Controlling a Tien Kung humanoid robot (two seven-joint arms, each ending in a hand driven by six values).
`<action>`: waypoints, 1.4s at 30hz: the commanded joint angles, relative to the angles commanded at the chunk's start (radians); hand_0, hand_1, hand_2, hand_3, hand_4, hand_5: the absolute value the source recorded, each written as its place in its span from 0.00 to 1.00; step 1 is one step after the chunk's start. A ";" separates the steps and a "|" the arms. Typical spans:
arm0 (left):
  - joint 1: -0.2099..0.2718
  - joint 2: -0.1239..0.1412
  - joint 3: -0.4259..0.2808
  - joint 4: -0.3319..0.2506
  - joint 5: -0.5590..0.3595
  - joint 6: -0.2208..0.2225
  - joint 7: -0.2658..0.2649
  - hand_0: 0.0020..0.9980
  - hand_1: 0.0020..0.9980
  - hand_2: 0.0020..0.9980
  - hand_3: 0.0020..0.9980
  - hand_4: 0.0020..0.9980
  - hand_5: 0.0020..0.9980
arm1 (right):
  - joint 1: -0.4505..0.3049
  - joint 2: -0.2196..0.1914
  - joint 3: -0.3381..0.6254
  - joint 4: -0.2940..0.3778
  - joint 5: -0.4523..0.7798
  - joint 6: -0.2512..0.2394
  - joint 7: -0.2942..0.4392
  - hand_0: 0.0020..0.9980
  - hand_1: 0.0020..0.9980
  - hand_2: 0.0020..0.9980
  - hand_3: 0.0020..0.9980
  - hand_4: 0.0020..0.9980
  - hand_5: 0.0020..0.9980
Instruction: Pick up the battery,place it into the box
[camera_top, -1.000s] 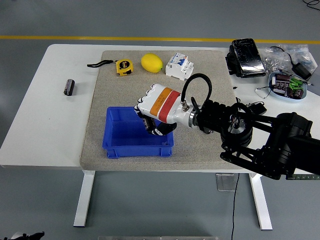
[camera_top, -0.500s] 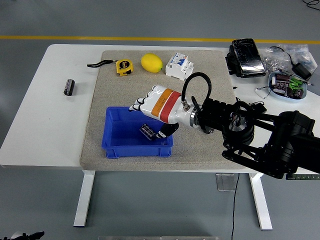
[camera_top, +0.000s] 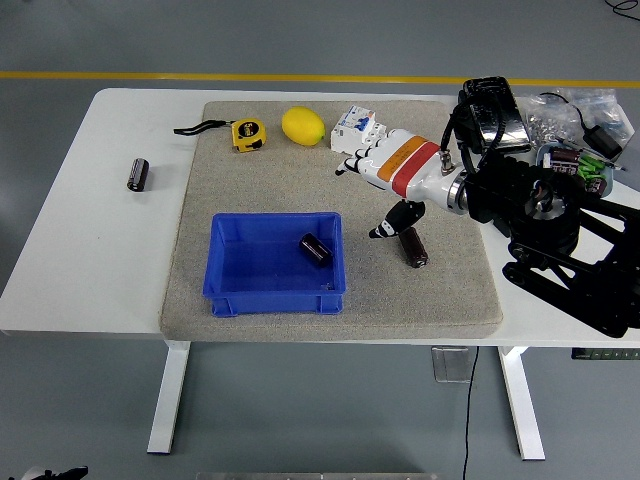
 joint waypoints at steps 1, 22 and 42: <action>0.001 -0.001 0.000 0.000 0.000 0.000 0.000 0.71 0.68 0.74 0.60 0.62 0.48 | -0.004 -0.002 -0.001 -0.012 0.002 0.001 0.003 0.99 0.83 0.84 0.87 1.00 0.49; 0.000 -0.005 0.016 -0.007 -0.013 -0.006 -0.008 0.72 0.69 0.74 0.60 0.62 0.48 | -0.024 -0.003 -0.048 -0.144 0.011 0.050 0.064 0.76 0.73 0.79 0.86 1.00 0.46; -0.011 -0.008 0.019 -0.008 -0.013 -0.006 -0.009 0.72 0.69 0.74 0.60 0.62 0.48 | -0.021 0.048 -0.113 -0.275 0.024 -0.012 0.099 0.67 0.64 0.72 0.80 1.00 0.47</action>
